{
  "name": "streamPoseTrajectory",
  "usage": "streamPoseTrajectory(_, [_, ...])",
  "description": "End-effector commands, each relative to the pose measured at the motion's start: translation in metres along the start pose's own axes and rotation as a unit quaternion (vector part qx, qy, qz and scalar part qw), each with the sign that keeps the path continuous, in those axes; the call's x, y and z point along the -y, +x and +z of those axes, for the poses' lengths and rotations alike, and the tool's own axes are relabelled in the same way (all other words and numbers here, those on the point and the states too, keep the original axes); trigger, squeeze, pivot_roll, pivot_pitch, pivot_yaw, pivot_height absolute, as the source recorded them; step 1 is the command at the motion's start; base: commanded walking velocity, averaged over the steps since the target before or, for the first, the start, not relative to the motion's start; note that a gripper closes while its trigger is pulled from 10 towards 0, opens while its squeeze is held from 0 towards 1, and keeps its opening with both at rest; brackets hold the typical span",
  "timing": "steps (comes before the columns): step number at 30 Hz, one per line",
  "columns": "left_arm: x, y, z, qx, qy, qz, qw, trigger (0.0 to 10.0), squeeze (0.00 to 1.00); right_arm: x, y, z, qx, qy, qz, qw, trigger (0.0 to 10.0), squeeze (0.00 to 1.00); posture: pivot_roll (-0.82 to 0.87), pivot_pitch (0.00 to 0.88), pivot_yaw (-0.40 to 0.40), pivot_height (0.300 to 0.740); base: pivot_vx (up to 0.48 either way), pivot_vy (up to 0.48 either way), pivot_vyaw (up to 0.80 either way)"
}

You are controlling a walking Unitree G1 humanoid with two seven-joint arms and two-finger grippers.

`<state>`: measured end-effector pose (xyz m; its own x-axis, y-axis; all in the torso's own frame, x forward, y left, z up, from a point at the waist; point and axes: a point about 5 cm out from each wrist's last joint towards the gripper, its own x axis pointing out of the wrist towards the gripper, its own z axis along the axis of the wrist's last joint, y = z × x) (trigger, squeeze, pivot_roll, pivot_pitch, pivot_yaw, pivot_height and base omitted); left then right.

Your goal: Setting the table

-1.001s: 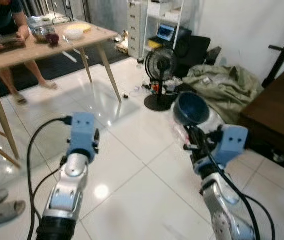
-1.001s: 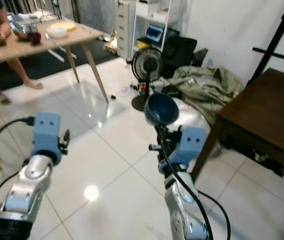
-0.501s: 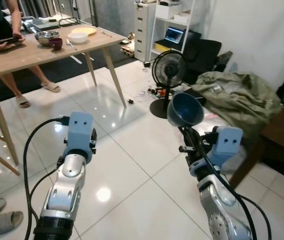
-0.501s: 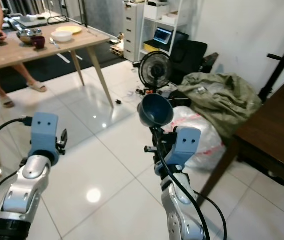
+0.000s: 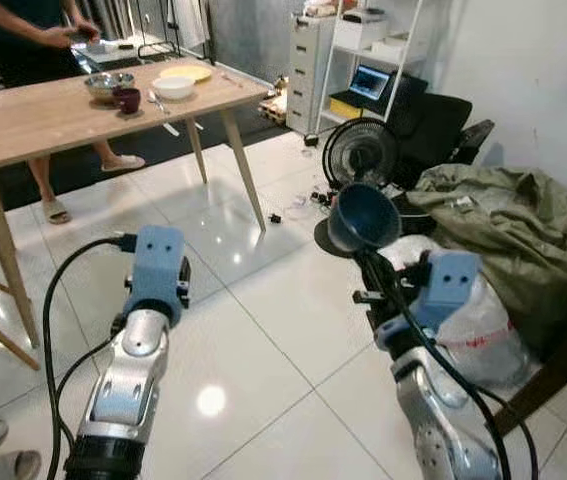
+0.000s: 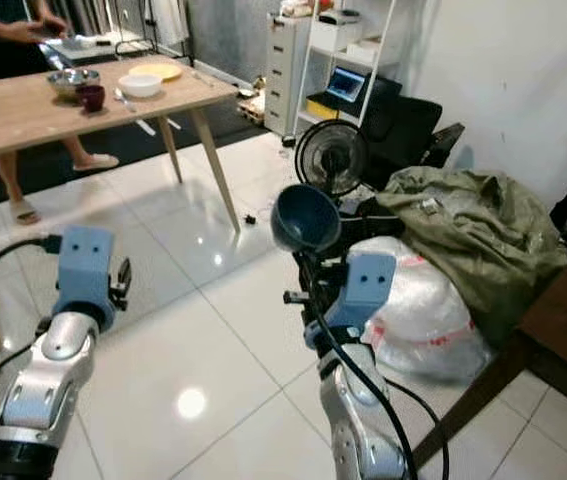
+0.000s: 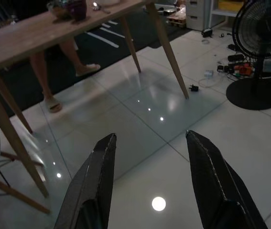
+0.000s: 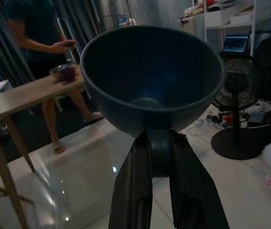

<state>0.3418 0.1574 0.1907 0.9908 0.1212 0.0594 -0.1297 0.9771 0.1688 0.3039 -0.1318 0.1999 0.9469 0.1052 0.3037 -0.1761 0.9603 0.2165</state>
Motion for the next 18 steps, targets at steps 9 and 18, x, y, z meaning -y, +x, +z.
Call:
streamPoseTrajectory(9, [-0.0005, -0.0019, -0.0043, -0.005, 0.004, 0.003, 1.0, 10.0, 0.0, 0.0013, 0.0007, -0.0016, -0.003, 0.002, 0.0, 1.0, 10.0, 0.0, 0.08, 0.025, 0.087, 0.74, 0.45, 0.0, 0.46])
streamPoseTrajectory(18, [-0.0002, -0.0018, -0.0043, -0.004, 0.002, 0.005, 1.0, 10.0, 0.0, 0.0022, 0.0016, -0.0016, -0.003, 0.002, 0.0, 1.0, 10.0, 0.0, 0.08, 0.02, 0.081, 0.74, 0.45, 0.0, 0.58])
